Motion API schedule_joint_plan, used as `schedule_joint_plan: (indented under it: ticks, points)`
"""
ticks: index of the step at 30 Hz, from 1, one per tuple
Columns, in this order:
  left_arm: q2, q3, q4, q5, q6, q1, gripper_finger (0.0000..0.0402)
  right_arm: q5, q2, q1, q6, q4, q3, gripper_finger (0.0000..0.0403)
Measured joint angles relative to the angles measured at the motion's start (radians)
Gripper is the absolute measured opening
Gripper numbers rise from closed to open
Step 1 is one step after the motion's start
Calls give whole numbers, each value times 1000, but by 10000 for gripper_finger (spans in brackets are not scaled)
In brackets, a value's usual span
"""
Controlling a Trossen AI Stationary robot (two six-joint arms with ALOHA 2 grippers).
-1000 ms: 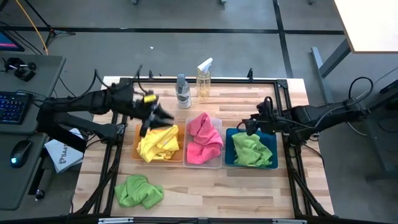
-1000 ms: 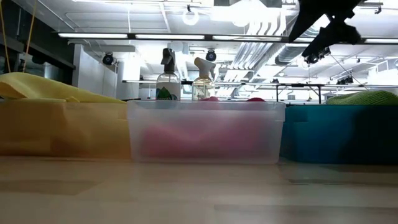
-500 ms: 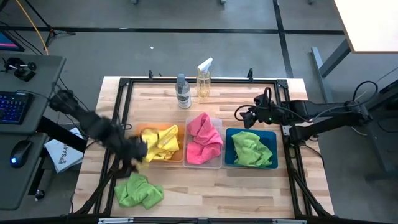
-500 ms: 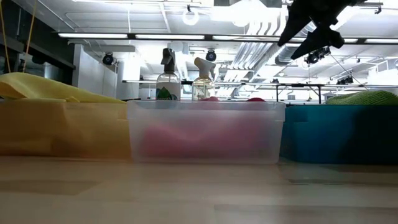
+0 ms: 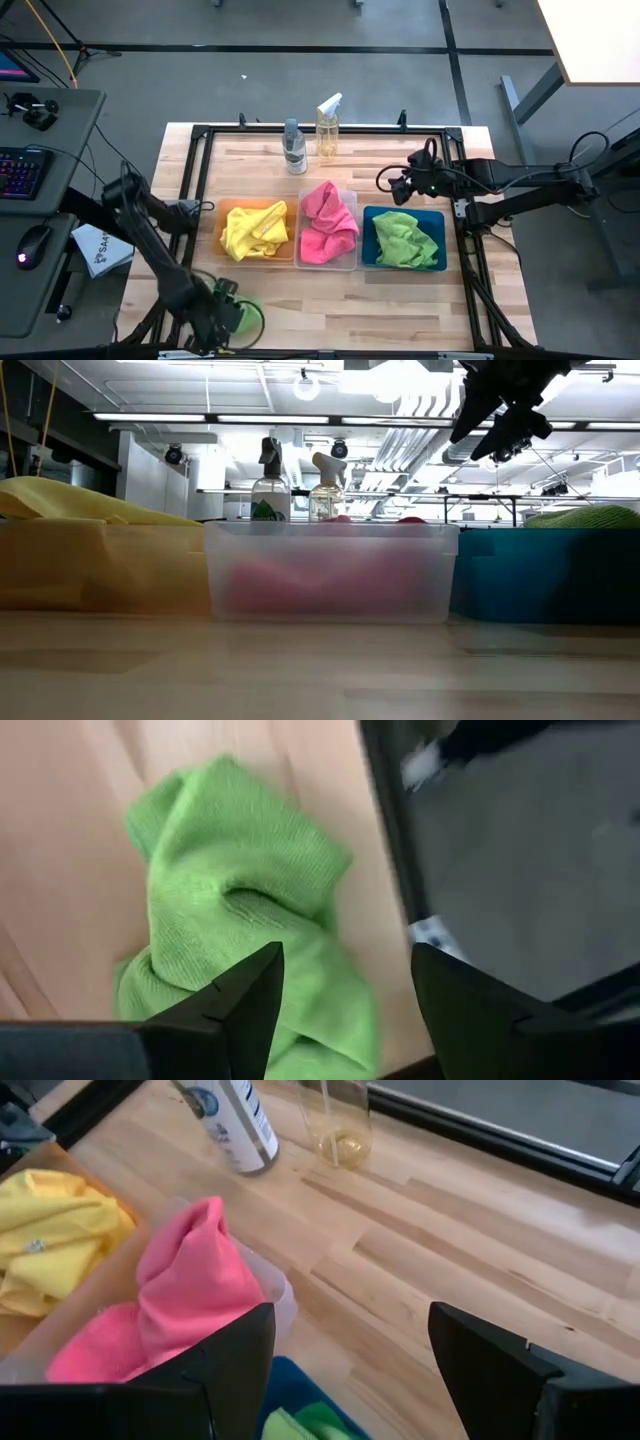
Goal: Sort microfiber towel by color & place in baskets
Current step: Put the green microfiber cloth into the blue bin
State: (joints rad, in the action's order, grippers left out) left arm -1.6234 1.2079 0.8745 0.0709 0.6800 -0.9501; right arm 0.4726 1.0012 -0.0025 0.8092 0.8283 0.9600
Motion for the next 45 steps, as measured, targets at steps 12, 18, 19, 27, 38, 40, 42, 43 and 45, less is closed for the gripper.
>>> schedule_joint_plan:
  ticks: [12, 18, 19, 27, 38, 40, 42, 43, 45]
  points:
    - [-201, 0, 57, -20, 68, 42, 209, -58, 0, 1, -6, 45, 0, 258]
    - [-285, 0, 48, 64, 52, 52, 204, -64, 0, 1, -6, 63, 0, 259]
    - [-288, 0, 47, 78, 51, 59, 195, -64, 0, 1, -6, 63, 0, 259]
    - [-176, 0, 58, 78, -54, 161, 17, -75, 0, 1, -7, 65, 0, 259]
    - [284, 50, 175, 90, -339, 505, 3, -343, 0, 1, -226, -66, 0, 259]
    - [299, 100, 171, 45, -412, 598, 2, -374, 0, 2, -239, -118, 0, 259]
    - [276, 163, 163, -4, -523, 676, 1, -405, 0, 2, -242, -173, 0, 259]
    - [255, 197, 157, -31, -586, 711, 1, -414, 0, 2, -242, -204, 0, 259]
    - [204, 266, 120, -83, -712, 770, 1, -431, 0, 2, -242, -283, 0, 259]
